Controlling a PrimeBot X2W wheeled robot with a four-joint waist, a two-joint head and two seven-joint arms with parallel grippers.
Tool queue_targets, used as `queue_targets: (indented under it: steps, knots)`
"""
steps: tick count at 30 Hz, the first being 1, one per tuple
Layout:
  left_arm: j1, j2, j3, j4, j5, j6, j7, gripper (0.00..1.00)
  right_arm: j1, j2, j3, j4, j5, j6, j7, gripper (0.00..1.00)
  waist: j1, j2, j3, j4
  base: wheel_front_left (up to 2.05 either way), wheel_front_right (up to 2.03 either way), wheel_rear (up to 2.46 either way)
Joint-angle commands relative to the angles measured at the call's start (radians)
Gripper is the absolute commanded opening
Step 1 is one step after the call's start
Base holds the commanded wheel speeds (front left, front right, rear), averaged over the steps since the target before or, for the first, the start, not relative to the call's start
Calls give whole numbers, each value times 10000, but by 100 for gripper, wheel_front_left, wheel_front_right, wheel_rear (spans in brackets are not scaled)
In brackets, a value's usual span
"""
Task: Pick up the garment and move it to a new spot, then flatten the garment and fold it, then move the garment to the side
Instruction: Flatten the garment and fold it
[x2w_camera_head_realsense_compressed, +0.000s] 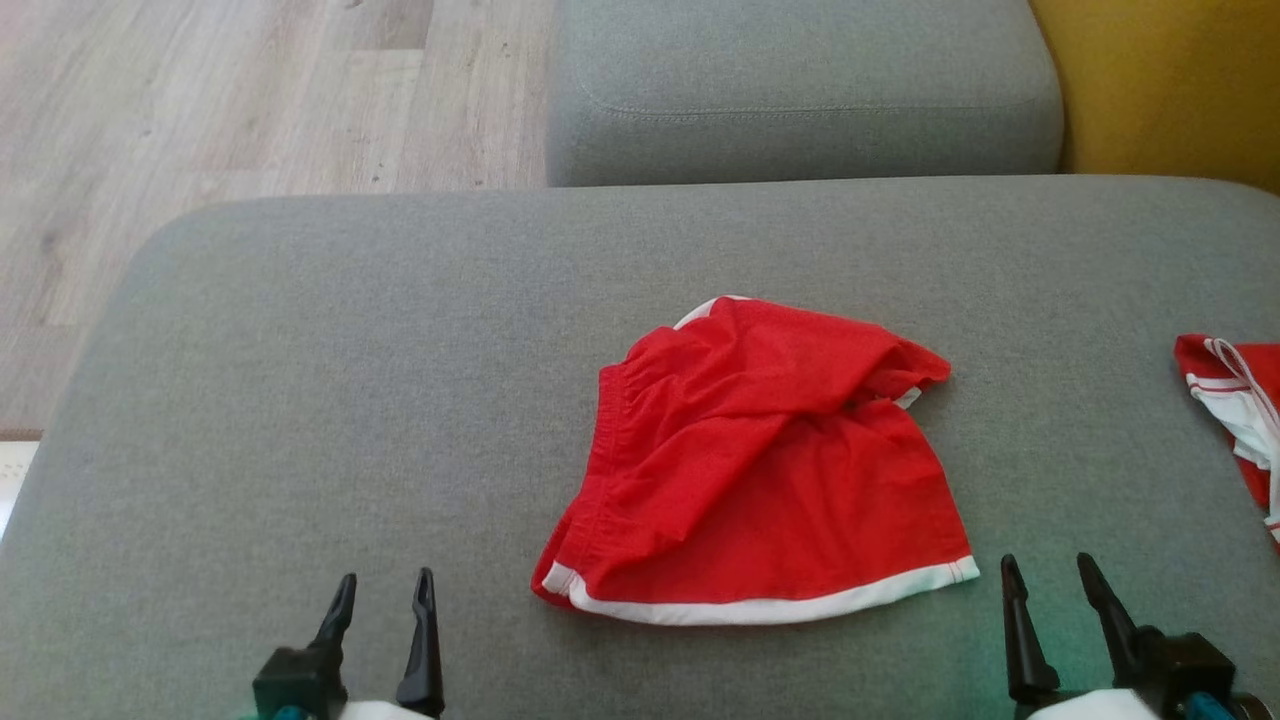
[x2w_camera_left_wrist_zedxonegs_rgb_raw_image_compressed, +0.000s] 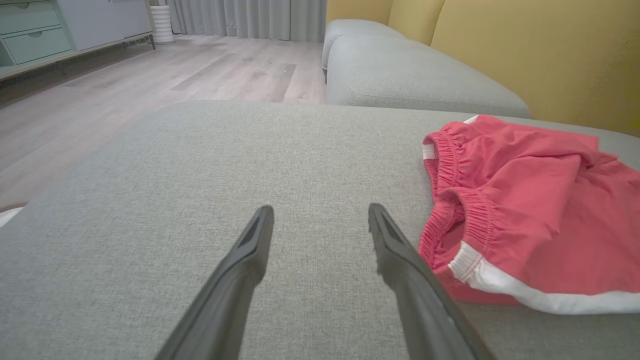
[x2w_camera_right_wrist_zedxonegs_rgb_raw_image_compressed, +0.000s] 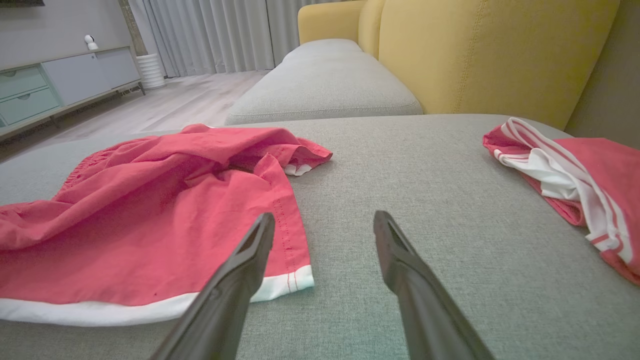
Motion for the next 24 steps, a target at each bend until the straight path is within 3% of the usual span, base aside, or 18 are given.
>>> queue_targets:
  steps: [1,11,14,15,18,24]
  knots:
    - [-336,-85,398,-280,106,-13,-124,100,-199,-91,242,-264,21,67,-122,100,0,0,-7,3,0,0,0]
    - [-612,-174,174,-128,272,-428,-124,100,-571,-91,470,-62,420,67,-12,100,0,0,121,-52,0,0,0]
    - [-924,-138,-136,369,314,-687,305,100,-1053,-91,878,195,375,67,1040,100,0,0,204,-130,0,0,0]
    - [-1189,-41,-372,550,387,-904,940,100,-1380,-161,1026,389,350,67,1996,100,0,0,259,-155,0,0,0]
    - [-1523,127,-671,515,422,-1262,1932,100,-1758,-331,1121,678,340,67,3338,100,0,0,352,-144,0,0,0]
    - [-1974,398,-1029,-29,380,-1763,3307,100,-2189,-552,1155,757,356,67,4653,100,0,0,683,-42,0,0,0]
